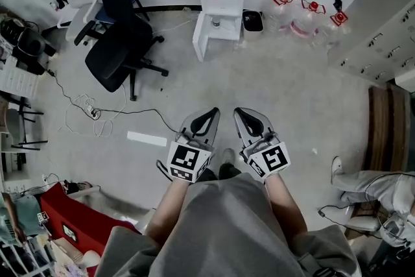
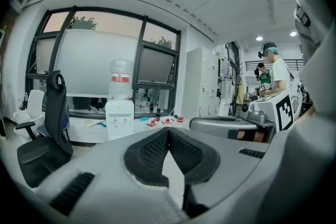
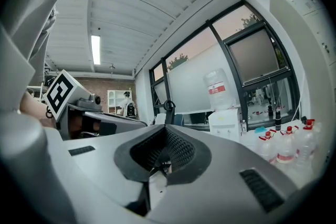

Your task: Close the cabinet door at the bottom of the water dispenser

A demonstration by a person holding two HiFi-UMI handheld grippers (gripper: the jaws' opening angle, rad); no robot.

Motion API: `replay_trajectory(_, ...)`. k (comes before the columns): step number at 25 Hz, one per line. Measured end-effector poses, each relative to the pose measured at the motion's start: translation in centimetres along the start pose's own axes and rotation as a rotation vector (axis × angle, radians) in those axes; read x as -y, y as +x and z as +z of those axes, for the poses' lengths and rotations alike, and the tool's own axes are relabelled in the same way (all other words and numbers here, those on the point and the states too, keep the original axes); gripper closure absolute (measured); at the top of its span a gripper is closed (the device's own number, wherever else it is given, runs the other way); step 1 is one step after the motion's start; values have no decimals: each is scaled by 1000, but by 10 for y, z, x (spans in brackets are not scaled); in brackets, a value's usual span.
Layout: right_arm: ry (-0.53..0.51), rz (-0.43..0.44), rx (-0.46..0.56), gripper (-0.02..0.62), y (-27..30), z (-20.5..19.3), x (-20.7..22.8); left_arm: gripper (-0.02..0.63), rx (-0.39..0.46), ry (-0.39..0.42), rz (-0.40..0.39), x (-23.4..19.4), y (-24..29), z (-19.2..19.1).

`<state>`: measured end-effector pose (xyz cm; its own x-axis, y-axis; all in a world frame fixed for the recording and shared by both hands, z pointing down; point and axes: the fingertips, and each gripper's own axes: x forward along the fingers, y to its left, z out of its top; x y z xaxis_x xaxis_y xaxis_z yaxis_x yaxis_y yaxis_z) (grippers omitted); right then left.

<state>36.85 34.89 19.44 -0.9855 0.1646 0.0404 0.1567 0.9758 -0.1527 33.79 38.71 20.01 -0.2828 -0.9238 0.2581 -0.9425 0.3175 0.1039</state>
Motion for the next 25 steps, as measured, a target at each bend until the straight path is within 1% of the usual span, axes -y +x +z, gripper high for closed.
replay_trajectory(6, 20, -8, -5, 586, -3, -5, 11, 598, -21, -12, 9, 1, 9, -6)
replay_trajectory(12, 34, -5, -27, 586, 8, -21, 15, 598, -31, -23, 41, -16, 10, -16)
replay_trajectory(18, 27, -18, -46, 586, 49, -30, 22, 598, -3, -7, 65, -59, 18, -13)
replay_trajectory(22, 26, -24, -56, 586, 92, -33, 29, 598, 1, -4, 48, -97, 33, -14)
replay_trajectory(25, 33, -39, -65, 586, 128, -33, 34, 598, -17, 12, 35, -130, 45, -14)
